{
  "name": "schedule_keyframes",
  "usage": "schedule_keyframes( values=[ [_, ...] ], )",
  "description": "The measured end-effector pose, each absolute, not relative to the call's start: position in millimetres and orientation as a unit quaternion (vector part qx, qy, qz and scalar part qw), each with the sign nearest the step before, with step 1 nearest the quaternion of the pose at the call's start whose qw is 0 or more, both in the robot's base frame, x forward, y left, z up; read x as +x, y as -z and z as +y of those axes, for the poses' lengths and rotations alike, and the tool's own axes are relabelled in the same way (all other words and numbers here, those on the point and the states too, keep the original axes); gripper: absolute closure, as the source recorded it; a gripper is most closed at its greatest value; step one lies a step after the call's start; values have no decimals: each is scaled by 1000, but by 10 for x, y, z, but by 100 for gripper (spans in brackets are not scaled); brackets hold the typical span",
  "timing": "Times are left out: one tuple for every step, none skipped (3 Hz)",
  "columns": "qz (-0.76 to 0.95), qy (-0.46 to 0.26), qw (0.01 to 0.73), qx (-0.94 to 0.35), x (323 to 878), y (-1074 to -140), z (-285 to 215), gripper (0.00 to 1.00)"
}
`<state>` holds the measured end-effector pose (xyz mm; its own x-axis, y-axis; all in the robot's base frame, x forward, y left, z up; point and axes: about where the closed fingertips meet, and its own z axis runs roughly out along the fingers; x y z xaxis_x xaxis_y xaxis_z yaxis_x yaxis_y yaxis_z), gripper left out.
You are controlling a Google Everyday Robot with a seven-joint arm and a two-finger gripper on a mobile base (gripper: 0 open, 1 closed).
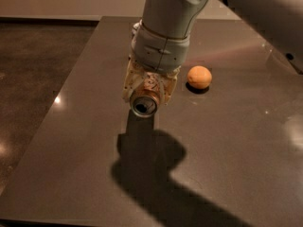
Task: Place orange can upright
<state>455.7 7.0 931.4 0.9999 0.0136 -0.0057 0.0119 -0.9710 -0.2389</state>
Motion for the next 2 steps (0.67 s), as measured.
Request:
schedule_keyframes(
  values=[
    [-6,2,125,-992,4578,-9322,95,100],
    [16,-8,171,-985,4569,-9326,110,100]
  ],
)
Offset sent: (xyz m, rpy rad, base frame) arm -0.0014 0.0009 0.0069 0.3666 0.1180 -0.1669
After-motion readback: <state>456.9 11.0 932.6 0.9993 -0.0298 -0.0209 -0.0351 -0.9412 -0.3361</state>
